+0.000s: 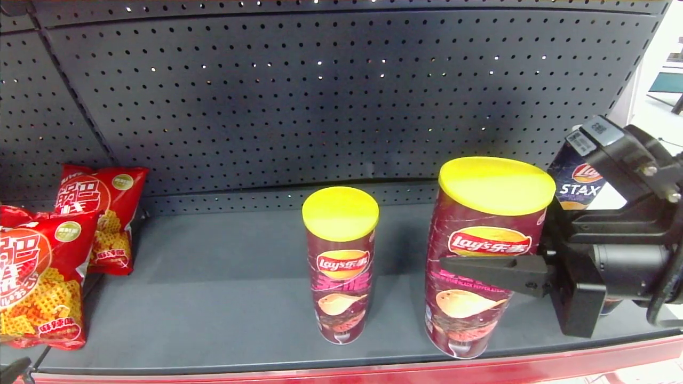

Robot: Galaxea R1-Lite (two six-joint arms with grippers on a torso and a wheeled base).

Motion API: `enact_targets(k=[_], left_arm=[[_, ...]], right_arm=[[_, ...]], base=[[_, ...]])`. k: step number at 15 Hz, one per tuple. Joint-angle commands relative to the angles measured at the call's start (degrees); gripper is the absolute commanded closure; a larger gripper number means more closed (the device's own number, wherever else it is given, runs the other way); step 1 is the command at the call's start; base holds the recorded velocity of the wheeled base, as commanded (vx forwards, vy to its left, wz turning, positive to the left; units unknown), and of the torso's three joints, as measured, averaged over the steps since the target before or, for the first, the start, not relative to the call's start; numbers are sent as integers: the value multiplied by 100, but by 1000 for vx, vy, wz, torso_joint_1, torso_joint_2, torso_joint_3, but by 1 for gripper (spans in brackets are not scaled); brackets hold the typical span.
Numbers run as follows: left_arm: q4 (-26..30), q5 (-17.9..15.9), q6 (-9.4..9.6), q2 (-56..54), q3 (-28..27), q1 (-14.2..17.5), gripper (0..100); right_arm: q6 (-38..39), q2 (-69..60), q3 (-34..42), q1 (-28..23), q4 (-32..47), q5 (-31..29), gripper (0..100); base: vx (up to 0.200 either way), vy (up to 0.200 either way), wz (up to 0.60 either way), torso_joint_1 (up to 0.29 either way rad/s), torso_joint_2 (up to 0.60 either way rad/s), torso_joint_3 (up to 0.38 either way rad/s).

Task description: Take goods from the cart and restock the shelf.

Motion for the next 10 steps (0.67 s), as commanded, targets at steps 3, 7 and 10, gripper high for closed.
enact_targets(k=[3,7,10], left_arm=[[1365,643,-73,-1729,-76,-2,0],[1374,1355,-196,-1721,20,-10,0],[1365,1293,-196,-2125,20,-265,0]], right_arm=[[-3,-31,-1,-47,-3,3,100],[32,-110,-1,-47,-82,-6,100],[102,-119,17,-118,-91,-6,100]], base=[[0,0,0,0,0,0],[0,0,0,0,0,0],[0,0,0,0,0,0]])
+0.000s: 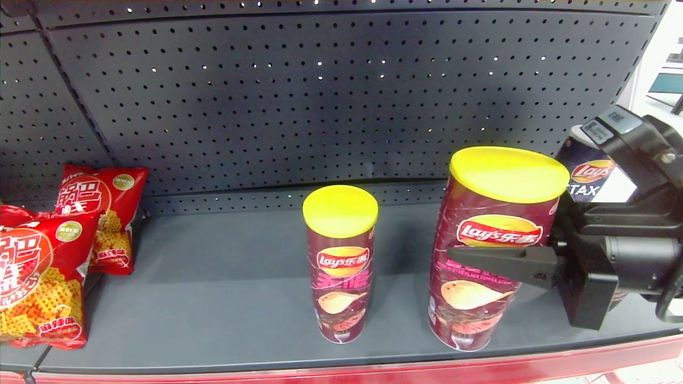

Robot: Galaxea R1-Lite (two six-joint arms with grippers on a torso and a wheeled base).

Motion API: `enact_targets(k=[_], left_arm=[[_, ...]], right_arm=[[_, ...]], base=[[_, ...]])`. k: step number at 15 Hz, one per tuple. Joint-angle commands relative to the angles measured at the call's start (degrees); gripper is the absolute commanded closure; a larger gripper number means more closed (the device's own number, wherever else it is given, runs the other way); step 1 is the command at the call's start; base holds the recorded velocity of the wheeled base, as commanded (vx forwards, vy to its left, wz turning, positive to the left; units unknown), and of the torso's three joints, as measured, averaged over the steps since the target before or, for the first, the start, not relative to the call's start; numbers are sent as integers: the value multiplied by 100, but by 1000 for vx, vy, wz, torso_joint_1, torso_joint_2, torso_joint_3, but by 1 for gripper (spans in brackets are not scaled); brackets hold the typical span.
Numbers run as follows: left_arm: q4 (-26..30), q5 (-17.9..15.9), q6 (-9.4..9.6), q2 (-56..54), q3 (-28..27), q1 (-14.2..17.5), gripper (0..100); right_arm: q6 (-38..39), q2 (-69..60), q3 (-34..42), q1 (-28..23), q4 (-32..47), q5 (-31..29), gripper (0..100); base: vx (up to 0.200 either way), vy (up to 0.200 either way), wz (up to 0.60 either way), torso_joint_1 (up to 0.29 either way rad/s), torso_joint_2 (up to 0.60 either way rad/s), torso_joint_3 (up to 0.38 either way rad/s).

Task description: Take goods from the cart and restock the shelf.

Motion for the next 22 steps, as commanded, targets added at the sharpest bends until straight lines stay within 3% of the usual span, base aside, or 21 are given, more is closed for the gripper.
enact_targets(k=[1,8,12,22], left_arm=[[-9,4,2,-239,3,-89,0],[-9,-4,2,-239,3,-89,0],[-9,-4,2,-239,3,-80,0],[-9,-4,2,-239,3,-89,0]], right_arm=[[-5,-17,30,-50,-41,3,100],[109,71,-128,-112,-76,3,100],[118,273,-287,-534,-76,3,100],[38,2312,-2027,-789,-401,-147,100]], base=[[0,0,0,0,0,0],[0,0,0,0,0,0],[0,0,0,0,0,0],[0,0,0,0,0,0]])
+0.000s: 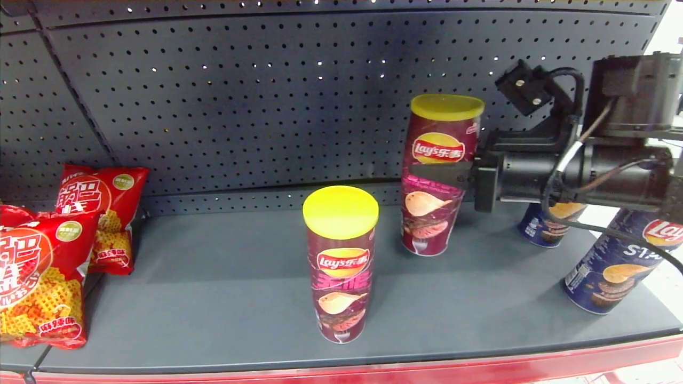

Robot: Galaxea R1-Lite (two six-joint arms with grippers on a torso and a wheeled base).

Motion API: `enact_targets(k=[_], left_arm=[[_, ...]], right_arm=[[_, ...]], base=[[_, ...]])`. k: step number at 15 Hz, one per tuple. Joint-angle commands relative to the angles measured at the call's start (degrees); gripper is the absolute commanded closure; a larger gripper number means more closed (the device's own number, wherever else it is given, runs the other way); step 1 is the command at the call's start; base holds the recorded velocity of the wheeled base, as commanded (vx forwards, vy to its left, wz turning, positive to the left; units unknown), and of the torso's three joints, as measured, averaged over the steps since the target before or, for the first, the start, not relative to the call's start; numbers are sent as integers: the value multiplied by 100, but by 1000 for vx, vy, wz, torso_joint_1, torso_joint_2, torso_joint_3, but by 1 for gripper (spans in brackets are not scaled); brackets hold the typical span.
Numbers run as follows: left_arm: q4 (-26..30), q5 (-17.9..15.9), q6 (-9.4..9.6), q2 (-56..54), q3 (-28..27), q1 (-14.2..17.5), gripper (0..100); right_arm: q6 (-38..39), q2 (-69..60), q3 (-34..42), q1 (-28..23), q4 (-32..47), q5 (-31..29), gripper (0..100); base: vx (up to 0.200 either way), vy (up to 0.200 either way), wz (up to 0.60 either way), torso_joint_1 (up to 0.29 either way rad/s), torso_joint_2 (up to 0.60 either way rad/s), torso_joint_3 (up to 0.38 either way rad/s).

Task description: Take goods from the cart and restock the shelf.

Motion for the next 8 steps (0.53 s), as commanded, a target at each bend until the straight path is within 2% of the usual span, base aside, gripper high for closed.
enact_targets(k=[1,5,8], left_arm=[[2,4,-2,11,1,7,0],[2,4,-2,11,1,-2,0],[2,4,-2,11,1,7,0]], right_arm=[[-129,962,-596,-41,-34,52,100],[-516,1964,-1625,-208,-16,1177,100],[-446,2298,-1985,-67,-8,1467,100]], base=[[0,0,0,0,0,0],[0,0,0,0,0,0],[0,0,0,0,0,0]])
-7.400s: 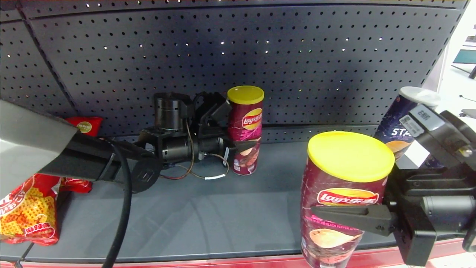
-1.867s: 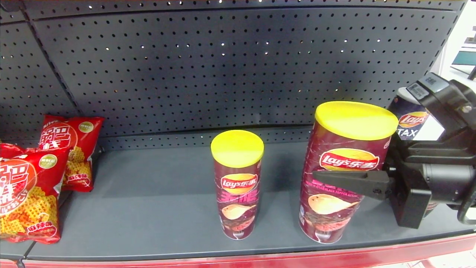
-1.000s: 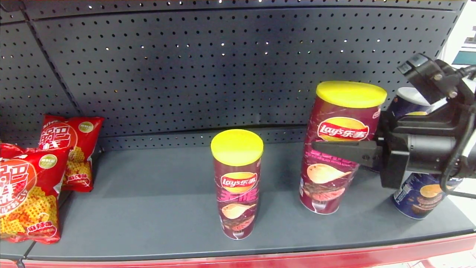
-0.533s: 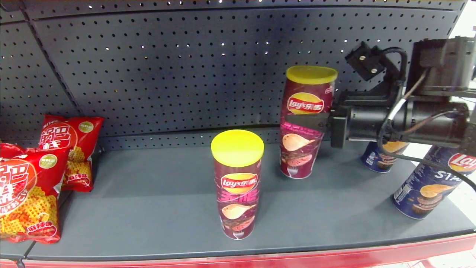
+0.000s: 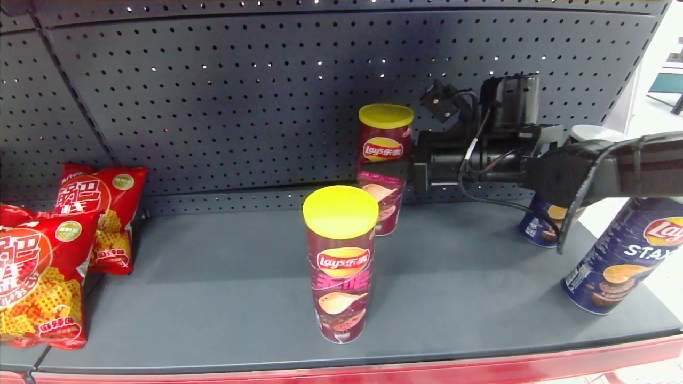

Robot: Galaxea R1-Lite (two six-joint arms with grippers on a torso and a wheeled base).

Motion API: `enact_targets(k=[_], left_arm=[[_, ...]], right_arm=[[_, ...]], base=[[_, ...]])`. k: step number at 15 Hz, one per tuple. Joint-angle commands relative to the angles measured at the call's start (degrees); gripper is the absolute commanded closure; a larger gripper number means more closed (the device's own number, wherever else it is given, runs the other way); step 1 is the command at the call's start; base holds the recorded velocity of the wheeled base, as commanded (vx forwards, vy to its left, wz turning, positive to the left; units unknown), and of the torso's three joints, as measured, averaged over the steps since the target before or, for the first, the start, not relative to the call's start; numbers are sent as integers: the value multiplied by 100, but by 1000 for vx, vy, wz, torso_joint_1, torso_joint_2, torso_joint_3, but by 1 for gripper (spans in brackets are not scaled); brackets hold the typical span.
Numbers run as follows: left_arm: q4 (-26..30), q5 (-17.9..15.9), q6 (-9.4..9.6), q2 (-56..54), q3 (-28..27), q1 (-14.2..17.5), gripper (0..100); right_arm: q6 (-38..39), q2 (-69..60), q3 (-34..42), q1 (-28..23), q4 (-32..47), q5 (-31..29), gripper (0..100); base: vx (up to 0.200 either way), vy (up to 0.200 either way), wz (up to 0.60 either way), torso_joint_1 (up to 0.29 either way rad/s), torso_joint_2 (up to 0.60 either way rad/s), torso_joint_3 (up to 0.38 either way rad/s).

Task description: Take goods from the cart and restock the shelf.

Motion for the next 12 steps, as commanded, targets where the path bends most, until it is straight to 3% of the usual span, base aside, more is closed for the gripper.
enact_targets(k=[1,12], left_arm=[[0,2,-2,10,1,-4,0],[0,2,-2,10,1,4,0]], right_arm=[[14,353,-121,80,12,80,100],[14,635,-490,484,-23,229,100]], base=[[0,0,0,0,0,0],[0,0,0,0,0,0]])
